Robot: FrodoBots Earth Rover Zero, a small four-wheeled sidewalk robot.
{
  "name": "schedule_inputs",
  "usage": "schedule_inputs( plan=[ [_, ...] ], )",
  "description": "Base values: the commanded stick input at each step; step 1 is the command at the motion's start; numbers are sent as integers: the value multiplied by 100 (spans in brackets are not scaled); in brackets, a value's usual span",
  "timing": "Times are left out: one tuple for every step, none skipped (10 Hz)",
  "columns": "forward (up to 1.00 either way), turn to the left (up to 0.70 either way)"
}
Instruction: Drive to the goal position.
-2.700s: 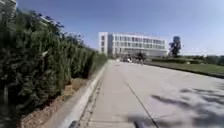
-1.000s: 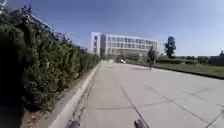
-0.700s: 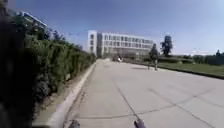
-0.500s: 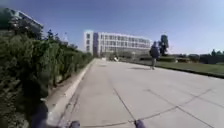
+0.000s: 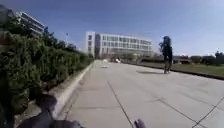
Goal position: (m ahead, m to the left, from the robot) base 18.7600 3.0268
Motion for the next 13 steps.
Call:
schedule_inputs(
  plan=[
    [70,0],
    [70,0],
    [70,0],
    [70,0],
    [70,0],
    [70,0],
    [70,0],
    [70,0],
    [53,0],
    [12,0],
    [0,0],
    [0,0],
    [0,0]
  ],
)
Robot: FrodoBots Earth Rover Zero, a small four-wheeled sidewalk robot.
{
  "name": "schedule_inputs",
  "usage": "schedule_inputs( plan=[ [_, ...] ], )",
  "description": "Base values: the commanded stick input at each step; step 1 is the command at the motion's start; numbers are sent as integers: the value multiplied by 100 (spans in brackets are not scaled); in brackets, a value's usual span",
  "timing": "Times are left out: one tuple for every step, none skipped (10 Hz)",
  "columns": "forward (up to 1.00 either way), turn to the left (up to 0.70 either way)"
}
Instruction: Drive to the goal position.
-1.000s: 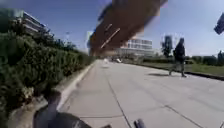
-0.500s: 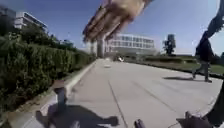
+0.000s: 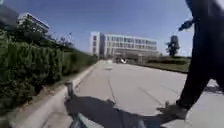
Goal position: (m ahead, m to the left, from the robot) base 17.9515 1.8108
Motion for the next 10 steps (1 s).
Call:
schedule_inputs(
  plan=[
    [0,0],
    [0,0],
    [0,0],
    [-2,0],
    [-70,0],
    [-70,0],
    [-70,0],
    [-70,0],
    [-43,0],
    [0,0]
  ],
)
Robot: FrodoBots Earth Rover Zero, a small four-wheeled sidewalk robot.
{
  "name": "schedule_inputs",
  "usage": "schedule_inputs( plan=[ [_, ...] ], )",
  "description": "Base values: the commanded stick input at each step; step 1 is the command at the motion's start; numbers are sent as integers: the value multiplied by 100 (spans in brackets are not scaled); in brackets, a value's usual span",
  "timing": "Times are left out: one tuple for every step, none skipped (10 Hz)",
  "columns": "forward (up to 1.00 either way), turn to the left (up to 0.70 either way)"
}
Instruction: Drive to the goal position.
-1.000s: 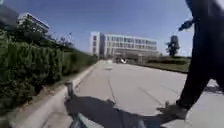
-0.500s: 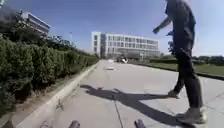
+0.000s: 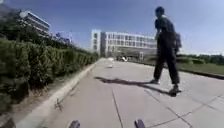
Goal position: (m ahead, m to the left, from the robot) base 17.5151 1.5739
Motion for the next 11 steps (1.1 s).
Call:
schedule_inputs(
  plan=[
    [0,0],
    [0,0],
    [0,0],
    [0,0],
    [0,0],
    [0,0],
    [0,0],
    [0,0],
    [49,0],
    [70,0],
    [70,0]
  ],
)
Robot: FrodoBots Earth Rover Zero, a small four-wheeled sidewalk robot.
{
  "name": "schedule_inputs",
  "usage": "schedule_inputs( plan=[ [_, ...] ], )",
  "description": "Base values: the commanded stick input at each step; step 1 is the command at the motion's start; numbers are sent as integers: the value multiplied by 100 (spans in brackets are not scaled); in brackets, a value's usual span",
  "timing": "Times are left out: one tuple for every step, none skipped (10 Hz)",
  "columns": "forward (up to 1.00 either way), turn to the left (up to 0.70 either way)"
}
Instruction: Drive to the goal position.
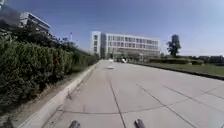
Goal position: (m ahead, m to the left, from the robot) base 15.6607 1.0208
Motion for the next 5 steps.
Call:
schedule_inputs(
  plan=[
    [70,0],
    [70,0],
    [70,0],
    [70,0],
    [70,0]
  ],
)
